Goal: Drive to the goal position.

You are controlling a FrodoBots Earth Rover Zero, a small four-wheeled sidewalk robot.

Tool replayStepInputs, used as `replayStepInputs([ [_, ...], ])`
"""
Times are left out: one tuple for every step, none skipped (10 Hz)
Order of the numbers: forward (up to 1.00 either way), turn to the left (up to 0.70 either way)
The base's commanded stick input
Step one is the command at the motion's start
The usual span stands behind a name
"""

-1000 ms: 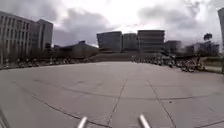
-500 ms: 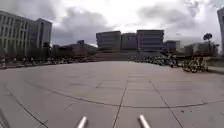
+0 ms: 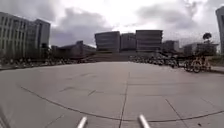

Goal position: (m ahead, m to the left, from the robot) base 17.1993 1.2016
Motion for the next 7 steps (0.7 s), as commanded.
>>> replayStepInputs([
  [0.70, 0.00],
  [0.70, 0.00],
  [0.70, 0.00],
  [0.70, 0.00],
  [0.70, 0.00],
  [0.70, 0.00],
  [0.70, 0.00],
])
